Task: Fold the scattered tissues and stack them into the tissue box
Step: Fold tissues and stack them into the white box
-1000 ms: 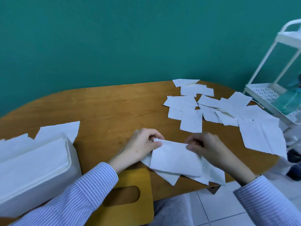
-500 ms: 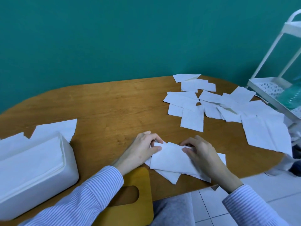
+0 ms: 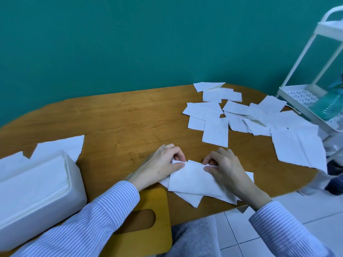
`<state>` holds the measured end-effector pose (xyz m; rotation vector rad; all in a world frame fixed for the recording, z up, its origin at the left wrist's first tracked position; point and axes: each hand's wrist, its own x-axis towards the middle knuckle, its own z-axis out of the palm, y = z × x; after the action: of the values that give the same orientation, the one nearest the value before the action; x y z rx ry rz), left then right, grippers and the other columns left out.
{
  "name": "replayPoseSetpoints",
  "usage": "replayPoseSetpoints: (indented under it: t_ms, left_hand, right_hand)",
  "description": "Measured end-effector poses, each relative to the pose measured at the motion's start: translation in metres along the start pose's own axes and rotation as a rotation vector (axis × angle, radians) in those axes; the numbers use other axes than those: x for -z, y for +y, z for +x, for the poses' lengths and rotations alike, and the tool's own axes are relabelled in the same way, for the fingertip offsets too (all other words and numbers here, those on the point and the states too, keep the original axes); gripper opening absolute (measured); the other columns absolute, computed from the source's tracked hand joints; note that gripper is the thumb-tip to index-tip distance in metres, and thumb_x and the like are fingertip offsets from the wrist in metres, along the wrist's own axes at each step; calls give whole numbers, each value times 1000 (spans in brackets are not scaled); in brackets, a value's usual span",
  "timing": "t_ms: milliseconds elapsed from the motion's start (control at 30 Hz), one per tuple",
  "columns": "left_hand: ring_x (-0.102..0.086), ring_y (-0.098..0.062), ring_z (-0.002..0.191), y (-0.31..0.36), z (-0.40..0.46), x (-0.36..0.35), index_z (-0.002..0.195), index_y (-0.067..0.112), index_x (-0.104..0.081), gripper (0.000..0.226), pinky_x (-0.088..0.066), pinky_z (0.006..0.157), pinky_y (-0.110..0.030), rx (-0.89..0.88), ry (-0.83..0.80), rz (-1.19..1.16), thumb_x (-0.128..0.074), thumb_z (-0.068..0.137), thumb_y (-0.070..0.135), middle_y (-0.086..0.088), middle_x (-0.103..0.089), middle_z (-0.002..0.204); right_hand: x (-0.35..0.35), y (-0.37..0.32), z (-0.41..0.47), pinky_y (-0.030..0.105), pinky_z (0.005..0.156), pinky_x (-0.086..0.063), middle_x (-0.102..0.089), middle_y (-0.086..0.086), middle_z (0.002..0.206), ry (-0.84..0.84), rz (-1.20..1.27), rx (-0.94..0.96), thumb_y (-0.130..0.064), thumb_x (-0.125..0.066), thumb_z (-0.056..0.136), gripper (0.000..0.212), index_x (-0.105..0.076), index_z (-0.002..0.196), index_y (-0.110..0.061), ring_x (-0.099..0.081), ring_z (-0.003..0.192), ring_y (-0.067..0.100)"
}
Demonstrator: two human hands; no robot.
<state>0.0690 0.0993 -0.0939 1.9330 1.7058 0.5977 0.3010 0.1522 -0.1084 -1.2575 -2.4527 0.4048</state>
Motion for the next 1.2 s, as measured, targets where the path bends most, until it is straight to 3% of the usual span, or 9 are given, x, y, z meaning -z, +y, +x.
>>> replayPoseSetpoints:
  t_ms: [133, 233, 367, 567, 700, 900, 1033, 1100, 1200]
  left_hand:
    - [-52, -3, 86, 6, -3, 4, 95, 37, -58, 3, -40, 71, -24, -37, -4, -65, -60, 97, 38, 15, -60, 91]
    - [-54, -9, 77, 20, -8, 20, 97, 31, -58, 3, -40, 66, -22, -100, 56, -188, -61, 98, 31, 11, -60, 87]
    - [-55, -25, 79, 41, -21, 59, 98, 29, -57, 8, -44, 66, -34, -178, 205, -255, -62, 98, 23, 8, -59, 88]
    - [-54, -4, 69, 45, -67, 121, 97, 23, -64, 9, -38, 61, -14, -185, 392, -213, -66, 96, 15, 10, -63, 98]
    - [-44, -7, 59, 26, -113, 151, 92, 30, -71, 16, -33, 58, -14, -114, 464, -148, -69, 94, 14, 12, -63, 93]
    - [-40, -6, 55, -16, -197, 190, 92, 35, -76, 23, -33, 58, -14, 52, 572, -123, -70, 92, 13, 12, -63, 90]
    - [-39, -6, 49, -49, -243, 199, 90, 35, -76, 25, -33, 57, -11, 206, 635, -141, -70, 92, 12, 14, -64, 92]
    - [-49, -2, 54, -66, -258, 200, 90, 35, -76, 24, -36, 59, -11, 272, 654, -120, -70, 92, 12, 10, -68, 96]
    - [-58, -2, 70, -93, -270, 199, 87, 38, -74, 24, -44, 67, -17, 366, 683, -110, -70, 91, 15, 14, -71, 100]
  right_hand:
    - [11, -2, -2, 36, 73, -43, -52, -19, 82, 0, 72, 22, -19, -66, 91, 18, -53, 87, -31, -49, 83, 12]
    - [38, -12, -2, 29, 64, -40, -54, -14, 77, -14, 199, 17, -22, -61, 96, 14, -50, 92, -30, -51, 73, 9]
    - [89, -40, 10, 23, 61, -42, -61, -12, 87, 46, 412, 43, -22, -66, 93, 21, -55, 99, -38, -55, 75, 12]
    - [109, -95, 33, 31, 72, -49, -64, -11, 90, 37, 479, 196, -15, -69, 91, 28, -58, 107, -36, -59, 82, 17]
    - [96, -142, 48, 25, 71, -48, -65, -14, 93, -8, 477, 362, -12, -67, 91, 25, -63, 99, -35, -61, 91, 12]
    - [54, -228, 73, 23, 70, -44, -66, -14, 90, -170, 481, 568, -10, -63, 94, 18, -67, 95, -28, -60, 84, 13]
    - [17, -280, 90, 32, 74, -46, -66, -6, 85, -321, 514, 579, -12, -62, 93, 23, -61, 98, -34, -58, 81, 14]
    - [-3, -298, 97, 33, 73, -46, -64, 0, 83, -376, 493, 573, -15, -63, 94, 24, -59, 100, -37, -56, 79, 18]
    - [-29, -317, 106, 24, 67, -41, -61, -5, 79, -415, 445, 565, -16, -62, 94, 22, -57, 102, -36, -52, 70, 8]
